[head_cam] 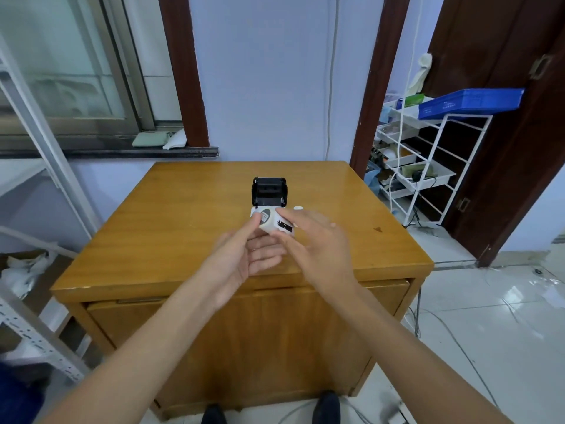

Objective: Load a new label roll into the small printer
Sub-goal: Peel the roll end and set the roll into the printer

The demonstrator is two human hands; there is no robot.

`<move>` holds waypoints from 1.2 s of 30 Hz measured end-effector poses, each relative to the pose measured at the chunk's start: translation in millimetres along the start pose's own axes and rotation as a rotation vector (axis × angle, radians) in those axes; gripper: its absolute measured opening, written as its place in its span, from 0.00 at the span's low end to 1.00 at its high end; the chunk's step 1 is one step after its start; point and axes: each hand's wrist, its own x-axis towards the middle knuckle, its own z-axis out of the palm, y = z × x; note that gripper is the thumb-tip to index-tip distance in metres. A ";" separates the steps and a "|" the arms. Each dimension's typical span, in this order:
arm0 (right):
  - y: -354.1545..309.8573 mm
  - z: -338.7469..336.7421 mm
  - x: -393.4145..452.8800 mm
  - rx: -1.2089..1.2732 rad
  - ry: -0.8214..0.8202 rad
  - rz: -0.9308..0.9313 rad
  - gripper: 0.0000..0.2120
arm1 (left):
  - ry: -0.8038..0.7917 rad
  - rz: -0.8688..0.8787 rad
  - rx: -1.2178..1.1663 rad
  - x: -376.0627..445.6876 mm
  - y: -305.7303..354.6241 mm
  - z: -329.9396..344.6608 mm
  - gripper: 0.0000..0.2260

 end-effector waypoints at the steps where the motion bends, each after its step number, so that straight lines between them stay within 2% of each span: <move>1: 3.8 0.4 8.1 -0.077 -0.008 -0.040 0.15 | 0.063 0.061 0.144 6.4 1.6 -4.9 0.21; 2: 8.9 0.8 16.3 -0.153 -0.016 -0.064 0.14 | 0.145 0.139 0.300 13.9 3.0 -11.0 0.20; 5: 26.5 4.1 43.3 -0.290 -0.091 -0.040 0.15 | 0.349 0.384 0.818 41.5 12.0 -34.9 0.09; 6: 32.3 6.3 51.8 -0.301 -0.132 -0.025 0.16 | 0.343 0.427 1.001 50.0 12.9 -42.7 0.08; 9: 44.9 14.9 74.3 -0.329 -0.215 0.015 0.17 | 0.180 0.495 1.603 72.7 7.8 -60.9 0.18; 11: 51.0 23.5 85.6 -0.352 -0.289 0.028 0.16 | 0.085 0.497 1.795 83.3 5.8 -66.6 0.23; 15: 56.6 37.9 96.8 -0.341 -0.427 0.070 0.15 | 0.018 0.582 1.753 95.1 -2.0 -72.2 0.31; 18: 63.9 46.4 95.8 -0.303 -0.469 0.076 0.12 | 0.014 0.633 1.676 100.3 -8.0 -75.3 0.27; 22: 76.9 50.5 103.3 -0.324 -0.522 0.069 0.15 | 0.011 0.549 1.595 103.3 -7.9 -75.1 0.23; 26: 81.4 54.2 110.8 -0.427 -0.641 -0.037 0.16 | -0.006 0.515 1.509 109.6 -9.6 -79.8 0.18; 30: 75.7 56.2 122.7 -0.510 -0.665 -0.166 0.15 | 0.008 0.539 1.528 110.4 -11.7 -79.0 0.08; 33: 71.5 66.7 127.1 -0.629 -0.703 -0.247 0.12 | 0.034 0.551 1.553 109.1 -11.7 -77.6 0.09; 36: 71.5 74.7 131.0 -0.641 -0.739 -0.257 0.10 | 0.036 0.542 1.560 107.0 -11.7 -76.1 0.11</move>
